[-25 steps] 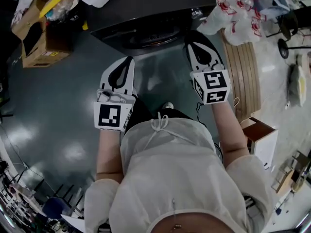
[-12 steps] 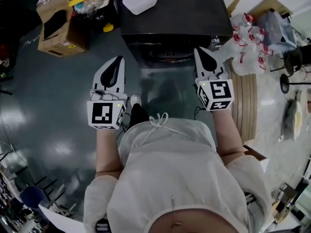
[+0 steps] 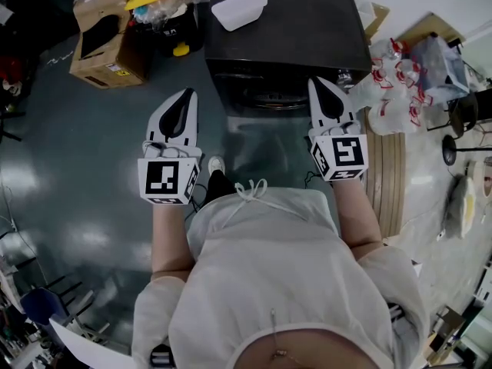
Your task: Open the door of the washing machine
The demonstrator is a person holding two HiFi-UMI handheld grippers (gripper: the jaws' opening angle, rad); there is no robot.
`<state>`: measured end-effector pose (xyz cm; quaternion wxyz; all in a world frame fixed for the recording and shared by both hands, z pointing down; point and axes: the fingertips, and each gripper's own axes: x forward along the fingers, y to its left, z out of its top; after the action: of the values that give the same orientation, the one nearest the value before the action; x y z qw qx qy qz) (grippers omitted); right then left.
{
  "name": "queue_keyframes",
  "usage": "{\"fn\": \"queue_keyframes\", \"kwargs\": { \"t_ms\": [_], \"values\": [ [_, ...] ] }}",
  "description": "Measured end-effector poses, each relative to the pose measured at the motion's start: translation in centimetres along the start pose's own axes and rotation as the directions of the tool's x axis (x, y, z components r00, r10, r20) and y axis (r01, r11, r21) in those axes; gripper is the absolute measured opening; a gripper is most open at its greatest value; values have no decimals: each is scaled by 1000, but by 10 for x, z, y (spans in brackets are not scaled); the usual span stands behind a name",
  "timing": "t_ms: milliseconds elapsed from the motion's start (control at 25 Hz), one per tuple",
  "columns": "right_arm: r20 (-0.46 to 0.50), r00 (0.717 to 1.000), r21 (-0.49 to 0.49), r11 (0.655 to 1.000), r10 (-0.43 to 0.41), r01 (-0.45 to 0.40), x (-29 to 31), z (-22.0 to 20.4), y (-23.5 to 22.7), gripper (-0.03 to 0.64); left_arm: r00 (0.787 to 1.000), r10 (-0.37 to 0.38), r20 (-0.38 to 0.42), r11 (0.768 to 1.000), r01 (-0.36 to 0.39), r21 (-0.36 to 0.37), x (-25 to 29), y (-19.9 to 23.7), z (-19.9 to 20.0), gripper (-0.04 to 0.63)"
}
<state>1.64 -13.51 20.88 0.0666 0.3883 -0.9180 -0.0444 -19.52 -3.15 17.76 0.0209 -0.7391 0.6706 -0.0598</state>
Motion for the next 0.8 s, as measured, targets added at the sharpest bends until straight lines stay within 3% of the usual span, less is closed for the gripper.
{"fn": "queue_keyframes", "kwargs": {
  "t_ms": [480, 800],
  "values": [
    [-17, 999, 42, 999, 35, -34, -16, -9, 14, 2, 1000, -10, -8, 1000, 10, -8, -16, -14, -5, 23],
    [-46, 999, 60, 998, 13, -11, -40, -20, 15, 2, 999, -32, -18, 999, 32, -12, -26, -35, -9, 23]
  ]
}}
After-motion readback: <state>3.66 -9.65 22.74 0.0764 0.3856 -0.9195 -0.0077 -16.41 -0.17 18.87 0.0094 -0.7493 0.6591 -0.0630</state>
